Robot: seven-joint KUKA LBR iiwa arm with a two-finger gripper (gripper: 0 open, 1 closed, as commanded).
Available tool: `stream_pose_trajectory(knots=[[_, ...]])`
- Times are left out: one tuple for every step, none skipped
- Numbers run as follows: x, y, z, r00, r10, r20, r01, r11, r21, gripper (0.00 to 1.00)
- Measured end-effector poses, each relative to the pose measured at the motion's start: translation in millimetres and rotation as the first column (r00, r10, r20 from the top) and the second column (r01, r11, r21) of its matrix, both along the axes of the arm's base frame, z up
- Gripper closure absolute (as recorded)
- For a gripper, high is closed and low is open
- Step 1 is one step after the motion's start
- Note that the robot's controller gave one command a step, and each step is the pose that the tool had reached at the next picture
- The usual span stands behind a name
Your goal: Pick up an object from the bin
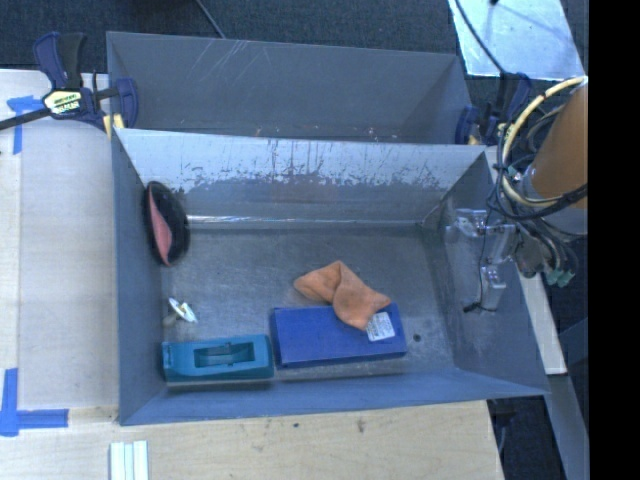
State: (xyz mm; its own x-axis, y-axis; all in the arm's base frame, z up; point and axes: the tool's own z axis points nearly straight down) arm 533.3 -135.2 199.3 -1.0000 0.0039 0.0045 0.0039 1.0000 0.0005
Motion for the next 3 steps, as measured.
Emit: stream_pose_trajectory(knots=[[1.8, 0.5, 4.6, 1.000, 0.003, 0.008, -0.003, 1.000, -0.002, 0.00], [4.6, 29.5, -43.6, 0.999, -0.033, 0.015, 0.033, 0.999, -0.003, 0.00], [-9.1, 43.2, -76.6, 0.999, -0.053, 0.000, 0.053, 0.999, 0.001, 0.00]])
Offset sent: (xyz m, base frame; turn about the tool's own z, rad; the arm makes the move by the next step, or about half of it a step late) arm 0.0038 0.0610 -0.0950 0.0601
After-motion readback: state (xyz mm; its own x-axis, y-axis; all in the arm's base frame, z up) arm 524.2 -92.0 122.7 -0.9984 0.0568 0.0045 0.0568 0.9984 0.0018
